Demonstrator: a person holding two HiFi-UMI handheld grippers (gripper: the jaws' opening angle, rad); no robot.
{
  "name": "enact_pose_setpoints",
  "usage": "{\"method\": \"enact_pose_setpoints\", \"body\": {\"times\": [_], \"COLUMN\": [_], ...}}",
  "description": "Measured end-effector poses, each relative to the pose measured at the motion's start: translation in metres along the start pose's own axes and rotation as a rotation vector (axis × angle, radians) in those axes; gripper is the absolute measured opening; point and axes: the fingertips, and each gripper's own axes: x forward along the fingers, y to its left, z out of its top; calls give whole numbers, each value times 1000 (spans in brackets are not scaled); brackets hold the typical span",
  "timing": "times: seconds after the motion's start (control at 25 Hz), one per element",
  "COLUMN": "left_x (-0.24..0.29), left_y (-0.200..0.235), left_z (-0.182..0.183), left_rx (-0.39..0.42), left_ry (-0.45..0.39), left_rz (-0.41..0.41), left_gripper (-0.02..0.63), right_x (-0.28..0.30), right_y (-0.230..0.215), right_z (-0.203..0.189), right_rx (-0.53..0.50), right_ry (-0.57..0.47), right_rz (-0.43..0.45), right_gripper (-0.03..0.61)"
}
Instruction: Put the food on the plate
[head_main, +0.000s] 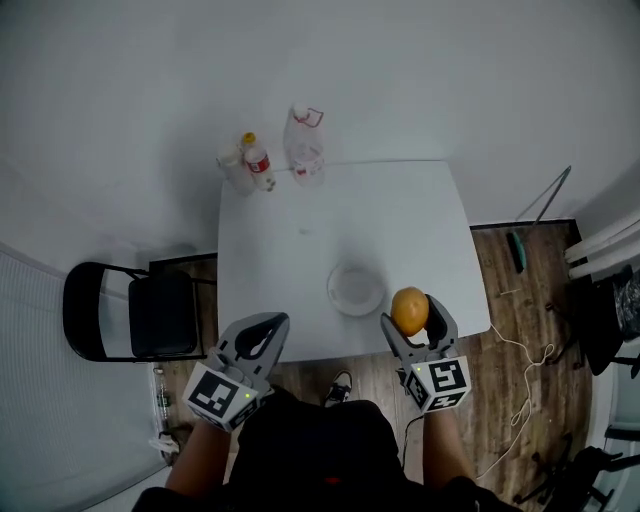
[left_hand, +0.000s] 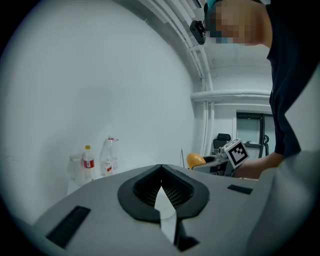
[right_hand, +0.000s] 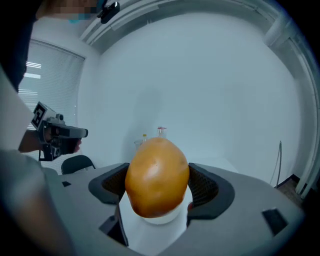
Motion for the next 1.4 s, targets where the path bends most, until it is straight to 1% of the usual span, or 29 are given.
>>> {"method": "enact_pose_setpoints", "body": {"times": [0.16, 0.2, 0.28, 0.36, 0.44, 0.48, 0.6, 0.64, 0.68, 0.72, 0.76, 0.88, 1.0, 1.08, 1.16, 1.2, 1.32, 1.4], "left_x": [-1, -3, -6, -7, -8, -9, -10, -13, -16, -20, -23, -28, -28, -28, -29, -29, -27, -28], "left_y": [21, 26, 35, 46, 58, 63, 77, 82, 86, 91, 94, 103, 110, 111, 112, 111, 105, 101], "left_z": [0, -3, -13, -24, -33, -35, -33, -40, -49, -56, -60, -59, -63, -61, -64, -65, -61, -65], "left_rx": [-18, -27, -54, -69, -86, -91, -103, -117, -133, -147, -157, -161, -173, -160, -159, -165, -158, -163], "left_ry": [-55, -54, -24, 4, 21, 18, -34, -18, 18, 50, 64, 48, 58, 36, 52, 60, 37, 64], "left_rz": [24, 23, 14, -3, -2, 1, 0, 5, 16, 28, 39, 49, 56, 48, 50, 49, 24, 22], "left_gripper": [20, 20, 20, 20, 20, 20, 20, 20, 20, 20, 20, 20, 20, 20, 20, 20, 20, 20], "right_x": [51, 63, 86, 108, 126, 134, 156, 163, 169, 175, 179, 189, 193, 192, 192, 191, 192, 193], "right_y": [7, 10, 15, 20, 24, 26, 25, 24, 22, 21, 20, 18, 17, 17, 18, 18, 18, 19], "right_z": [-39, -50, -68, -83, -98, -107, -134, -141, -148, -153, -158, -172, -184, -192, -196, -198, -200, -200], "right_rx": [-35, -30, -21, -24, -23, -30, -62, -67, -71, -77, -86, -107, -106, -115, -130, -135, -141, -151], "right_ry": [119, 156, 220, 261, 295, 315, 374, 390, 405, 420, 436, 486, 530, 554, 577, 584, 584, 590], "right_rz": [30, 35, 39, 34, 32, 32, 31, 26, 21, 15, 11, 1, -16, -22, -18, -14, -6, -1], "right_gripper": [382, 382, 382, 382, 382, 382, 382, 382, 382, 382, 382, 382, 382, 382, 382, 382, 383, 383]}}
